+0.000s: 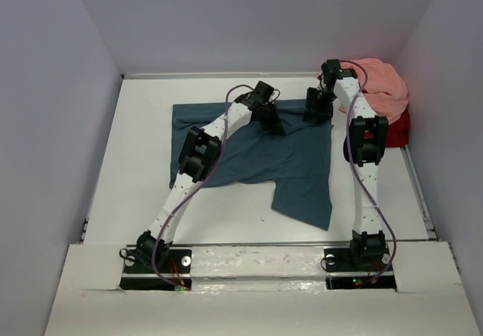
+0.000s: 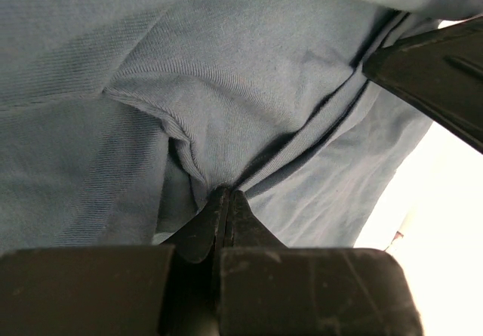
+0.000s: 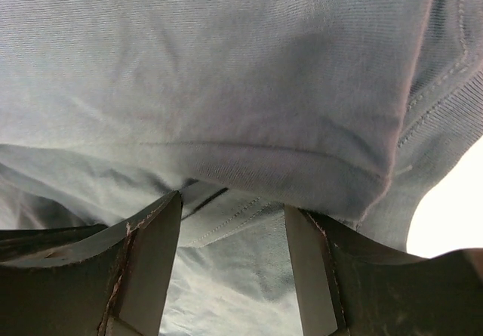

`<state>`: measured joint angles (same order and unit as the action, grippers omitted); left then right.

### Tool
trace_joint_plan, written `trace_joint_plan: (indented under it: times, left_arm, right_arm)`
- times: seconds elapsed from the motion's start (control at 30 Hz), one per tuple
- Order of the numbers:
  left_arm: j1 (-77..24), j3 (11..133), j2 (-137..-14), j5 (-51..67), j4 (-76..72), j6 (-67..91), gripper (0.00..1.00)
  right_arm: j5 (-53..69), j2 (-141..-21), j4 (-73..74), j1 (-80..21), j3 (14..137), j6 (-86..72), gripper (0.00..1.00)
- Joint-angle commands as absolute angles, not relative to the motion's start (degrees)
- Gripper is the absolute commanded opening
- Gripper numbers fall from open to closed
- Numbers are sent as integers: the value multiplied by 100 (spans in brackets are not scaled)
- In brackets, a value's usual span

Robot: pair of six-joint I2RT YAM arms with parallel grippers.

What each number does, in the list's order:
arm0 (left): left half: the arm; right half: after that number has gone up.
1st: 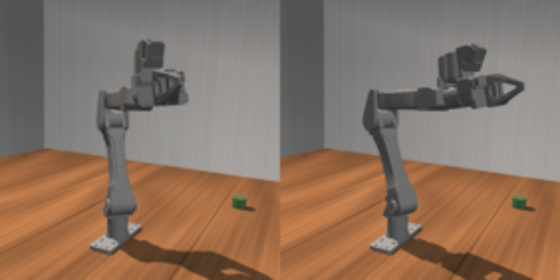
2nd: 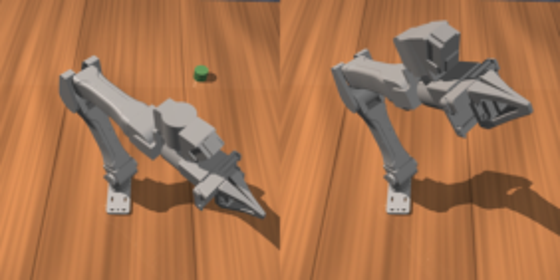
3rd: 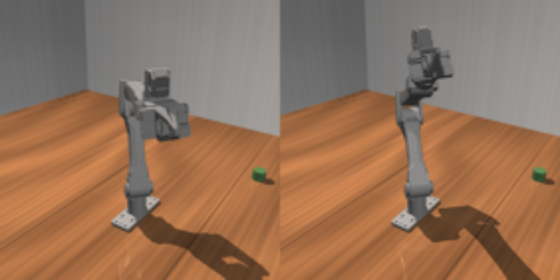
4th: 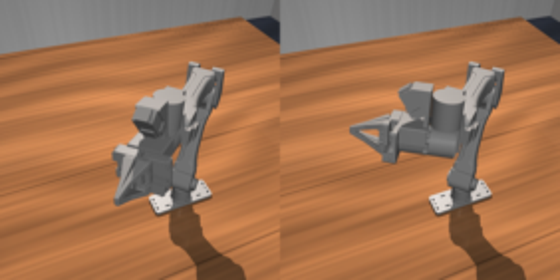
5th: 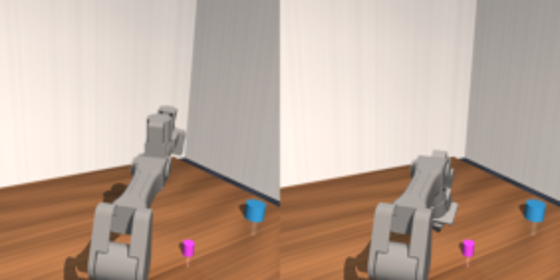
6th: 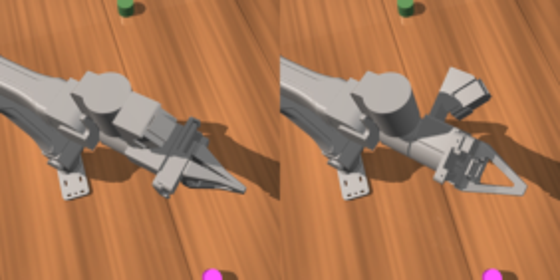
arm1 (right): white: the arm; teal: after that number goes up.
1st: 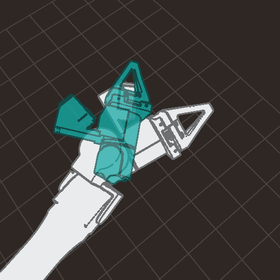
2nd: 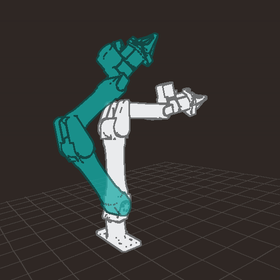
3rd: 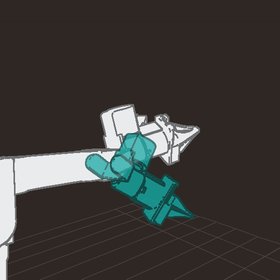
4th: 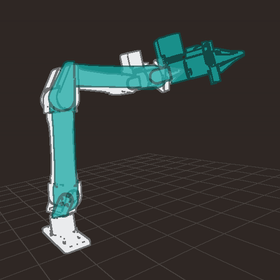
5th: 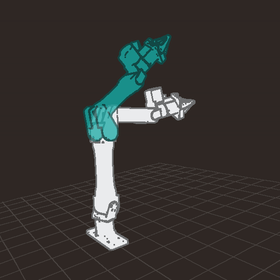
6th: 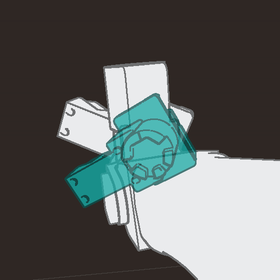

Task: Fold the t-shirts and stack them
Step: Fold the flattened tshirt in 1/3 of the way

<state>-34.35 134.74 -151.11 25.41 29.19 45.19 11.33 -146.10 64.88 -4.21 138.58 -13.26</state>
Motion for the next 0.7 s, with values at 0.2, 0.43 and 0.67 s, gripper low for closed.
trace_joint_plan:
  times: [0.2,0.43,0.67]
  left_arm:
    - [-3401,13456,-14651,2531,3269,4316,0]
    - [-3401,13456,-14678,2549,3243,4315,0]
    - [-3401,13535,-14704,2575,3234,4333,0]
  right_arm:
    - [1098,-14836,6618,-431,14212,-1292,34]
    - [1037,-14722,6636,-431,14159,-1275,0]
    - [976,-14353,6636,-431,13817,-1204,0]
